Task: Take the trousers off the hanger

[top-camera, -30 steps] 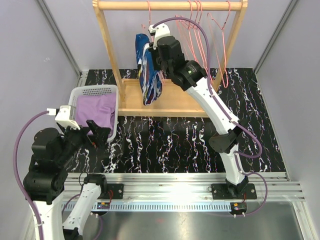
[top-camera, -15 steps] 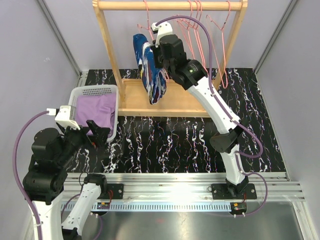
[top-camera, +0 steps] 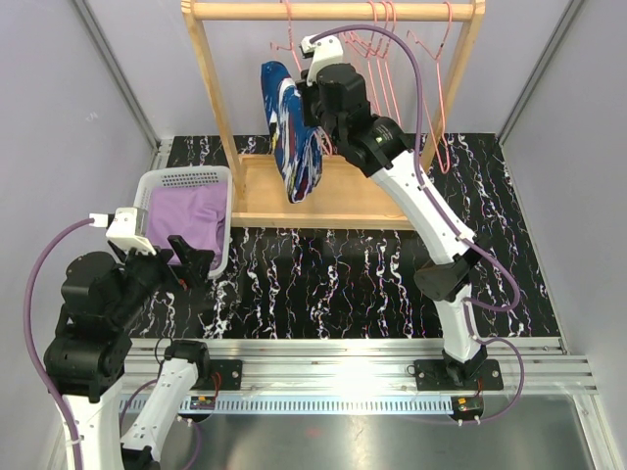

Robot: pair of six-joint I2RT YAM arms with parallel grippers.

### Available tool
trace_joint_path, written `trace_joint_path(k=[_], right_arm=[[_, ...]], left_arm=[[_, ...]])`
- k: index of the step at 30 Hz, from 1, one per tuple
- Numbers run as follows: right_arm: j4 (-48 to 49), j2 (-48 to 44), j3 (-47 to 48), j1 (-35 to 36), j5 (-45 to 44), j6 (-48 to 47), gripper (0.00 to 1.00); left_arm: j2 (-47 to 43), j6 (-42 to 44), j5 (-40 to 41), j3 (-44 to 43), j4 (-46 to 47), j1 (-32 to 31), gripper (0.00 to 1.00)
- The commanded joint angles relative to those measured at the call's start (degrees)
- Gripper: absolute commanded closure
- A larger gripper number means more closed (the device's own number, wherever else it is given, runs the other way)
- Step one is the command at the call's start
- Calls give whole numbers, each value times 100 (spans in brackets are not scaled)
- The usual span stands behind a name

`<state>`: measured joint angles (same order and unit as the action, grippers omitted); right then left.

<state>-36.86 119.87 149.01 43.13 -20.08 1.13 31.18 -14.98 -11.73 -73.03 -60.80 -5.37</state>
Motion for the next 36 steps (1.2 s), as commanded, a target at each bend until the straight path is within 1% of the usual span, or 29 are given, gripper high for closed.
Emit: trace_joint_path(k=[1, 8, 12, 15, 16, 19, 23, 29, 30, 32, 33, 34, 35, 36], right_arm=[[1673, -825, 234, 2, -164, 72, 100], [1788, -1054, 330, -7, -5, 151, 100], [1674, -1203, 278, 2, 82, 230, 100], [1559, -1519, -90, 19, 284, 405, 100], [1594, -1772, -466, 37, 328, 493, 100], [1735, -2273, -1169, 89, 434, 652, 100], [1603, -2653, -1497, 256, 487, 687, 100], [1603, -3145, -2025, 494, 391, 669, 100], [1577, -3189, -2060, 538, 364, 696, 100], [1542, -3295, -2157, 582, 355, 722, 100], [1489, -3330, -2183, 608, 329, 757, 100], [1419, -3374, -2201, 687, 268, 766, 100], [1323, -3374, -2166, 731, 154, 766, 100], [1096, -3374, -2087, 818, -4, 775, 100]], left_arm=[[-24, 22, 39, -167, 138, -26, 1], [46, 22, -5, -229, 147, -26, 1], [99, 4, -84, -273, 208, -26, 1], [213, -57, -181, -360, 357, -26, 1], [370, -66, -224, -413, 375, -26, 1], [599, -101, -435, -571, 550, -26, 1], [1099, -145, -620, -791, 876, -26, 1], [1513, -233, -656, -905, 1482, -131, 1], [1566, -242, -568, -897, 1561, -210, 1], [1593, -198, -410, -827, 1938, -639, 1], [1584, -181, -148, -705, 2114, -850, 1], [1567, -137, 72, -642, 2403, -1383, 1], [1584, -102, 309, -616, 2501, -1675, 1], [1610, -40, 833, -581, 2572, -2261, 1]])
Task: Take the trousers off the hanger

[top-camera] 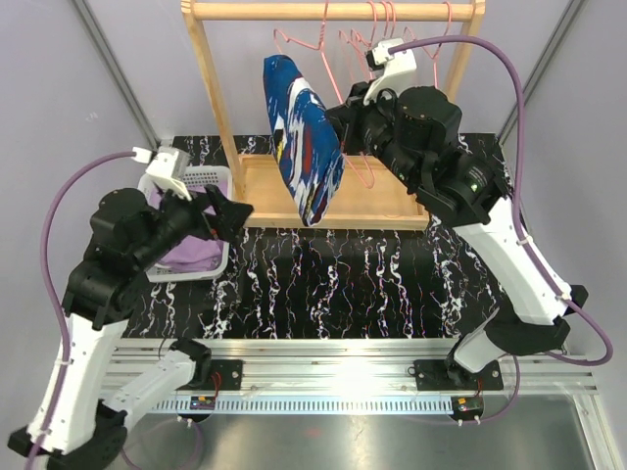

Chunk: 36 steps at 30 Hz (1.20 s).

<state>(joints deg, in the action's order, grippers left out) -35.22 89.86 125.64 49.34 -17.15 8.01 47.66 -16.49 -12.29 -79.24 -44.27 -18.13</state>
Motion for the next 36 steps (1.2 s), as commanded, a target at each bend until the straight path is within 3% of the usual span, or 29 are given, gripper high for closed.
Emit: trace_joint_path(k=[1, 11, 15, 20, 28, 36], right_arm=[[816, -373, 285, 260, -420, 121, 100], [138, -461, 364, 1199, -2107, 201, 100], [322, -452, 329, 1806, -3275, -246, 100], [1094, -382, 241, 2588, -4646, -1299, 100], [1737, -364, 224, 3212, -5246, -1908, 100], [3293, -31, 408, 3696, -5756, -3622, 100]], left_arm=[[-11, 128, 1174, 40, 1059, -1269, 1], [235, 1103, 4786, 796, 2220, -4715, 1], [428, 1605, 6367, 1288, 2853, -6032, 1], [630, 1561, 6853, 1788, 3328, -6466, 1], [701, 1350, 7048, 2553, 4057, -6624, 1], [859, 1605, 7900, 2905, 4594, -6624, 1]])
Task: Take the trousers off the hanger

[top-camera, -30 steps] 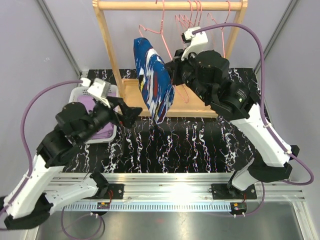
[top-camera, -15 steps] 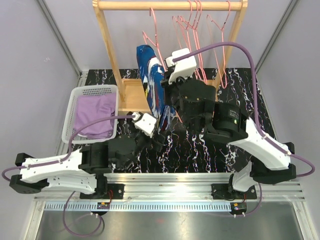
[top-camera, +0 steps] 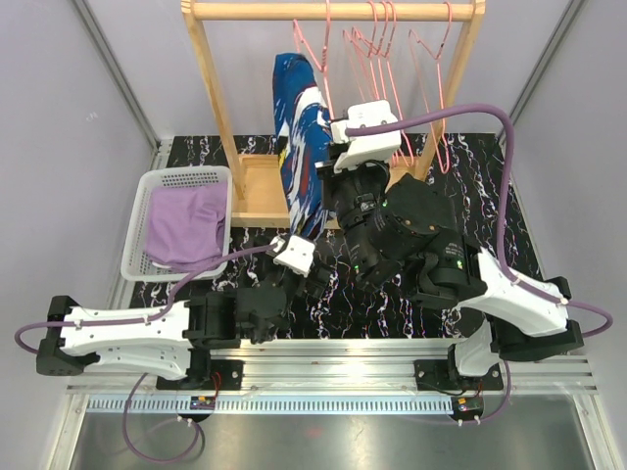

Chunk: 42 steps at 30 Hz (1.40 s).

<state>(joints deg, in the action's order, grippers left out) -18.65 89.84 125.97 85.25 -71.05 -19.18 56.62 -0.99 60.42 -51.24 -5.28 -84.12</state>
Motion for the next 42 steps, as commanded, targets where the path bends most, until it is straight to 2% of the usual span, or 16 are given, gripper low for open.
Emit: trace_joint_path(k=[1, 7, 13, 16, 26, 30, 31, 35, 38, 42], right_arm=[[1637, -2, 436, 114, -392, -982, 100], [1795, 7, 437, 272, -454, -1044, 100], [1804, 165, 472, 325, -489, -1070, 100], [2181, 139, 367, 325, -480, -1114, 100], [2243, 34, 95, 360, -542, -965, 100], [2261, -125, -257, 404, -621, -789, 100], [2252, -151, -318, 404, -638, -754, 100], [2208, -195, -477, 422, -674, -675, 100], [2051, -195, -460, 439, -630, -508, 100], [1664, -160, -468, 448, -639, -183, 100]], left_arm=[[-72, 56, 663, 193, 712, -17, 2], [-274, 204, 778, 475, 1116, 44, 4], [-161, 416, 410, 501, 1749, 80, 5], [-64, 197, 154, 554, 1934, 106, 5], [253, -313, -14, 563, 2400, 185, 5], [201, -305, 145, 502, 2418, 334, 15], [148, -279, 136, 501, 2400, 369, 21], [-19, -59, 40, 466, 2356, 545, 35], [-98, 37, 22, 449, 2400, 624, 39], [-134, 56, -22, 378, 2557, 695, 38]])
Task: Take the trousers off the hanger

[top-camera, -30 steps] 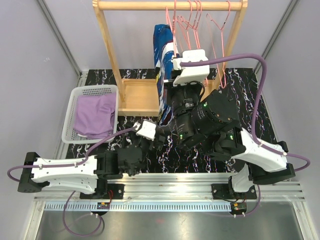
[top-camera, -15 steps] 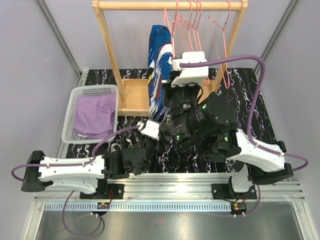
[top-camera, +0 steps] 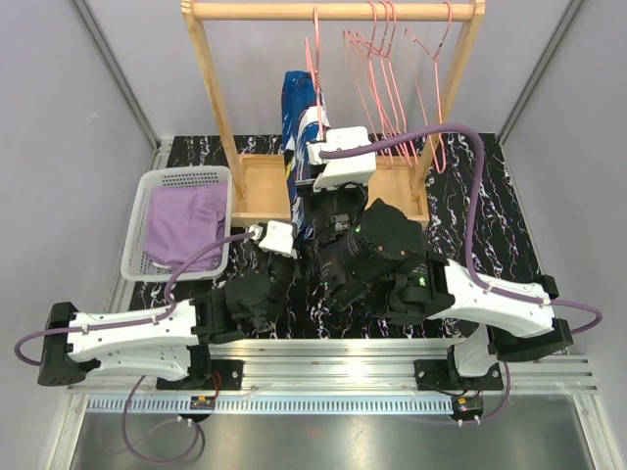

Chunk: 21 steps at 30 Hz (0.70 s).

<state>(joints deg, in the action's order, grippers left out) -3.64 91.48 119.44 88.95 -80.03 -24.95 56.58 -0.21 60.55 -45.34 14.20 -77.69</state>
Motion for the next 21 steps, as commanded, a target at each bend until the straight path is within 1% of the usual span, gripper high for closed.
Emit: trace_joint_path(k=[1, 3, 4, 5, 11, 13, 16, 18, 21], right_arm=[[223, -341, 116, 79, 251, 420, 100], [311, -394, 10, 79, 260, 386, 100], [616, -438, -52, 79, 277, 351, 100], [654, -473, -43, 79, 269, 350, 100], [715, -412, 44, 79, 207, 316, 100], [733, -359, 62, 79, 163, 245, 100], [812, -315, -25, 0, 137, 236, 100], [795, -306, -43, -44, 137, 280, 100], [558, -289, -35, -44, 137, 665, 100]], left_arm=[[-121, 116, -70, -255, 637, 70, 34], [-103, 47, -157, -256, 663, 61, 25], [-86, 47, -280, -221, 672, 61, 24], [-42, -231, -316, -203, 690, 61, 23], [178, -761, -448, -124, 795, 61, 19], [240, -805, -483, -150, 821, 61, 16], [257, -893, -754, -159, 892, 35, 14], [336, -858, -747, -211, 945, -35, 13], [477, -700, -703, -308, 997, -115, 12]])
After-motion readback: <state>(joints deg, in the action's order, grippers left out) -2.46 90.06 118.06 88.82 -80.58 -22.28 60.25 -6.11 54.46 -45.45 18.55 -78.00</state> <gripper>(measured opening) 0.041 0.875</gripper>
